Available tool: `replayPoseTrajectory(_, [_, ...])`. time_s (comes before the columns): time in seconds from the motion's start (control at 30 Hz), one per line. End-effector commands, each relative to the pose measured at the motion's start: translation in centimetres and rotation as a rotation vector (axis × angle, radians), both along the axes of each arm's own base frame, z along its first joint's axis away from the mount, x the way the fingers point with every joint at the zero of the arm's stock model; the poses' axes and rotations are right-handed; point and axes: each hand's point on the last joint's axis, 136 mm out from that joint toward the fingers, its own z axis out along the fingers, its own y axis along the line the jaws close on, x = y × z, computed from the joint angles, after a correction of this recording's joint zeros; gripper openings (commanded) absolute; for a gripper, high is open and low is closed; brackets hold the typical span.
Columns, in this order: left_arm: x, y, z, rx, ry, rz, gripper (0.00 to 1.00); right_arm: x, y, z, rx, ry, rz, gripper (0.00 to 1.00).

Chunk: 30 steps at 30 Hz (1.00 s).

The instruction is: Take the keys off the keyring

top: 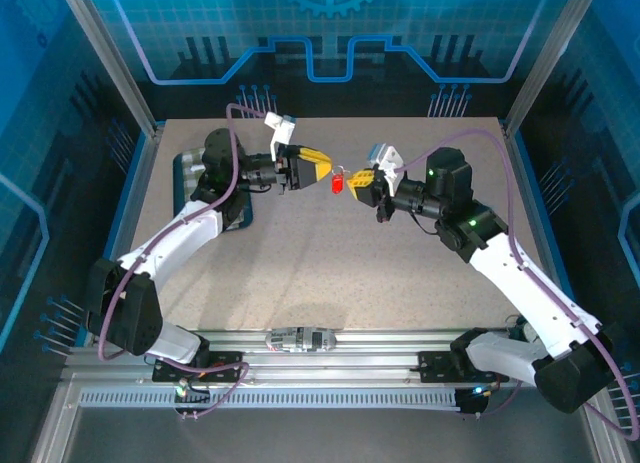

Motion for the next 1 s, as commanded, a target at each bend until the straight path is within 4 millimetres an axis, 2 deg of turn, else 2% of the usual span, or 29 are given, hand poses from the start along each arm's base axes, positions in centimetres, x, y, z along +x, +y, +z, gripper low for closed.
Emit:
replayPoseTrajectory(0.0, [0.2,1.2,0.9,-0.009,-0.055,0.061,0.3,-0.5,-0.3,1.6,-0.012,-0.03,-0.011,0.0])
replayPoseTrajectory(0.13, [0.2,1.7,1.1,-0.002,-0.074,0.093,0.39,-0.4,-0.3,1.3,-0.025,-0.007,-0.016,0.0])
replayPoseTrajectory(0.63, [-0.7,1.6,2.3,-0.001,-0.134,0.083,0.47,0.4,0.2,0.6,-0.045,0.044,-0.017,0.0])
replayPoseTrajectory(0.97, [-1.9,-0.6,1.6,0.049,-0.155,0.01,0.48,0.3,0.7,0.5,-0.041,0.067,0.011,0.0])
